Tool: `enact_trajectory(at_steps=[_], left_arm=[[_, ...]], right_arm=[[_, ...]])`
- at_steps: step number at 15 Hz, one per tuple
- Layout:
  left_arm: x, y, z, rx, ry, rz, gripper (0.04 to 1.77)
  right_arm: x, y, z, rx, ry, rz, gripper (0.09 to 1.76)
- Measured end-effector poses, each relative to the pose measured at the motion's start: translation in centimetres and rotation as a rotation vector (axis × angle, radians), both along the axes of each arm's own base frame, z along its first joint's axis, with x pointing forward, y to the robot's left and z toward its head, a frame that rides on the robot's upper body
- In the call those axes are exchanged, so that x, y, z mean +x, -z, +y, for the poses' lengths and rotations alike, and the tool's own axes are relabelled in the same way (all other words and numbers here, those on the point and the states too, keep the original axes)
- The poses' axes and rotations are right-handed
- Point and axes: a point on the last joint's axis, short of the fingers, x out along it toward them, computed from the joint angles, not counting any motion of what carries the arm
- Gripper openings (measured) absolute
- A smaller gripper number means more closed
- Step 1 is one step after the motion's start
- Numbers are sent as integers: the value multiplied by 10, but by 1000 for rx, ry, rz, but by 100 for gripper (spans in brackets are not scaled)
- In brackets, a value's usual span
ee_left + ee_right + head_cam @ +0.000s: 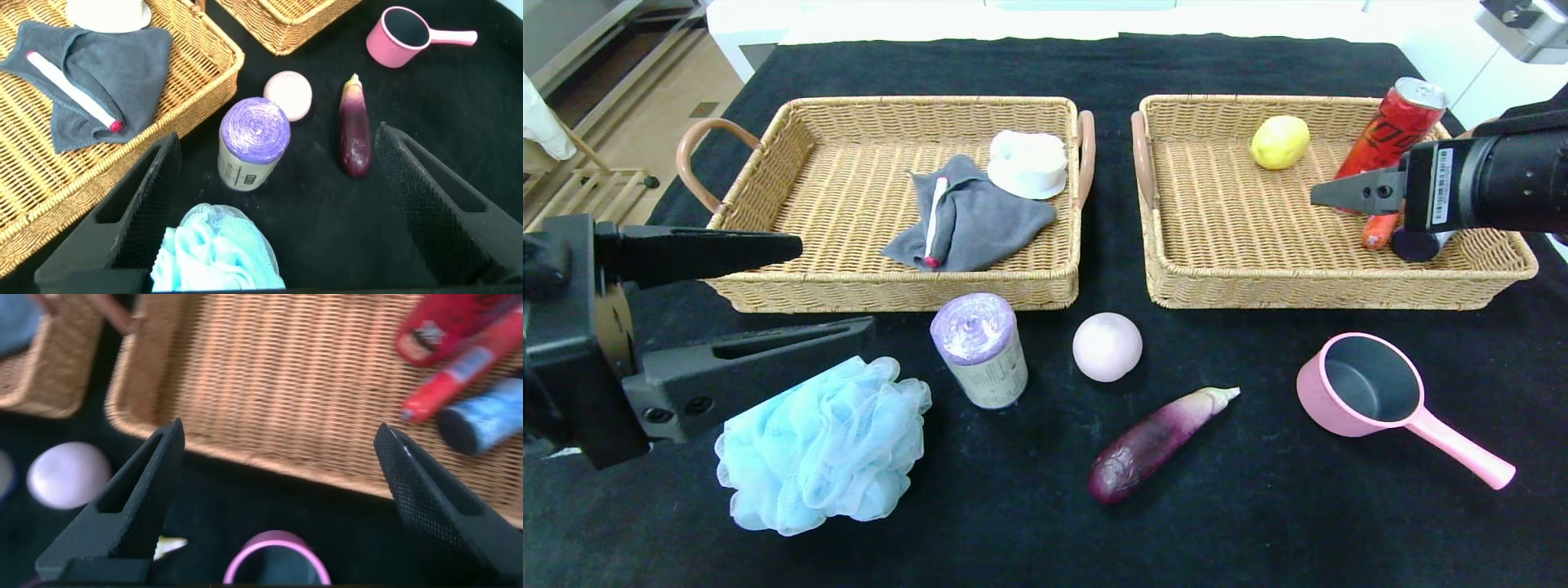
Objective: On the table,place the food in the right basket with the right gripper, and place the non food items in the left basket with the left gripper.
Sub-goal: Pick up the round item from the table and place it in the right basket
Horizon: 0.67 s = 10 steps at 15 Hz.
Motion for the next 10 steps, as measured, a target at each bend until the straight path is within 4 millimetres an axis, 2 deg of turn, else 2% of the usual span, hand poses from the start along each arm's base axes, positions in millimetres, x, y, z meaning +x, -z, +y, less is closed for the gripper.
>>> enact_trajectory(at_steps=[5, 10], left_arm=[[-2, -1, 1, -1, 1, -3, 172], [-2, 0, 1, 2, 1, -1, 172]], right_arm=[[-7, 12, 42, -8, -118, 54, 170], [-8, 35, 93, -60, -208, 111, 170]])
